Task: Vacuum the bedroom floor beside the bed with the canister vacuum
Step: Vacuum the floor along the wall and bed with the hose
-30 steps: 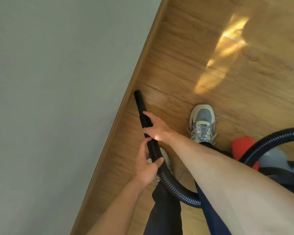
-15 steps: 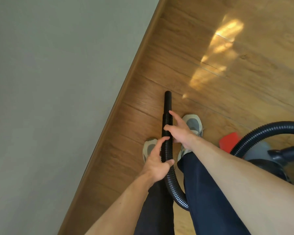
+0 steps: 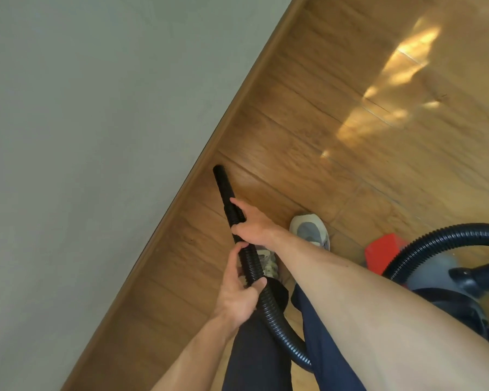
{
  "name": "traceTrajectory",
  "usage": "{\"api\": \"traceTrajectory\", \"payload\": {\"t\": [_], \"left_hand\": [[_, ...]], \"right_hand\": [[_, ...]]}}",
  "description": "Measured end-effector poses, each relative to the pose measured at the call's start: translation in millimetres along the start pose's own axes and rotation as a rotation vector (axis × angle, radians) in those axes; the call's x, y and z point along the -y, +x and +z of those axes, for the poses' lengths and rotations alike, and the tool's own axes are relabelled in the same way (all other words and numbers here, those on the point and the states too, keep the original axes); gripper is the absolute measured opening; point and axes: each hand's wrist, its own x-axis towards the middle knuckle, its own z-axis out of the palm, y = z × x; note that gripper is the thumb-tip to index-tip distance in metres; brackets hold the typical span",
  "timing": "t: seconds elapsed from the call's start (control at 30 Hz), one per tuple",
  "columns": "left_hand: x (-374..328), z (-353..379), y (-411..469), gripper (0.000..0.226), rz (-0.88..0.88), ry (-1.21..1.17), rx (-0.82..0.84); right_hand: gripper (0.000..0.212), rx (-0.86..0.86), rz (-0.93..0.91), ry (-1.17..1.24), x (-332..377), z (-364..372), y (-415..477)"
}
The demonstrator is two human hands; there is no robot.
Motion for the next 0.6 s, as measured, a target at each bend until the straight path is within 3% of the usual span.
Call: {"api": "traceTrajectory", "payload": {"t": [0.33,0.6], "left_hand": [[-5,24,7,0.073,0.062,0.073,0.035],[5,25,-1,0.085,0.042,0.113,0.053]], "right_hand": [[0.076,-0.086,-0.021,0.086,-24,-36,-9],[0.075,-0.160,-0.008,0.177,-46,-28,-19]]}}
